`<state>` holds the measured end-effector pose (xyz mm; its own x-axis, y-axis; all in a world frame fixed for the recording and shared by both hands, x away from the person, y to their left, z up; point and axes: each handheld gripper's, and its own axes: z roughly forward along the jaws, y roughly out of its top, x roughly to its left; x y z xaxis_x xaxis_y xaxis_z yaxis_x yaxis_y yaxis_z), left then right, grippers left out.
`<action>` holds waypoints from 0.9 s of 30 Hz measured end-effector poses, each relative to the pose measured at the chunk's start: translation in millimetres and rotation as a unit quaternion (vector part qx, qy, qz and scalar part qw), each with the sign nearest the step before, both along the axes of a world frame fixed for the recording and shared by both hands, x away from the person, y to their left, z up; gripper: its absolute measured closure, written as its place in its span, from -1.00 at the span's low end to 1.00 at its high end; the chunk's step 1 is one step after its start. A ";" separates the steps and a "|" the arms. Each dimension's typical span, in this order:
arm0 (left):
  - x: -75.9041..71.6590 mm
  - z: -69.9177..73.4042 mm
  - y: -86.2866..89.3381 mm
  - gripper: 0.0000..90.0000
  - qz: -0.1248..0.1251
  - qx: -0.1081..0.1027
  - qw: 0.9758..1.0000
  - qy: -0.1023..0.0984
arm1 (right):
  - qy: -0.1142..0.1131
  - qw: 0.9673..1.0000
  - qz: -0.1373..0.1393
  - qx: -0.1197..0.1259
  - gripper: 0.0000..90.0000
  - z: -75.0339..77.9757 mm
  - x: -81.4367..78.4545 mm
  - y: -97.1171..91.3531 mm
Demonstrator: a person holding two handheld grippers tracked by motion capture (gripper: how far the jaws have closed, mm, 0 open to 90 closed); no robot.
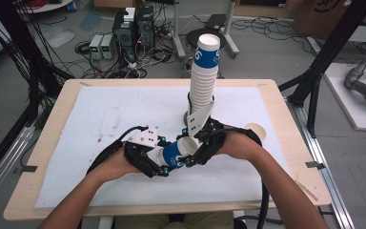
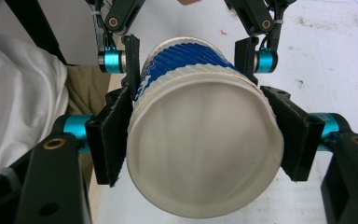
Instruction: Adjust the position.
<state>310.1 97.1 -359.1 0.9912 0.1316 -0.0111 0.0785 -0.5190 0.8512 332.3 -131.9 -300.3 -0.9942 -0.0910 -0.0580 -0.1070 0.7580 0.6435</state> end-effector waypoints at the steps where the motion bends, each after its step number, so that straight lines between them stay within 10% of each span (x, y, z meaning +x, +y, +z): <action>1: -0.3 -0.6 1.3 -0.57 0.003 -0.007 1.000 0.000 | 0.003 1.000 -0.001 0.000 -0.34 0.7 -0.4 -1.2; 10: -2.2 -6.6 18.0 -0.62 0.023 -0.096 0.995 -0.004 | 0.006 0.999 -0.017 0.038 -0.34 2.6 0.4 -18.5; 16: -2.0 -13.7 27.1 -0.63 0.039 -0.114 0.993 -0.003 | 0.013 0.998 -0.030 0.061 -0.34 -4.0 1.7 -31.3; 27: -2.7 -16.7 44.1 -0.64 0.075 -0.190 0.979 -0.006 | 0.020 0.986 -0.066 0.152 -0.34 -14.3 -1.1 -58.2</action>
<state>307.4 141.2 -375.8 0.9612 0.2651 -0.0757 0.1182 -0.1478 0.9819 331.2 -190.1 -314.6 -0.9983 0.0537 -0.0223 0.0099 0.5347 0.8450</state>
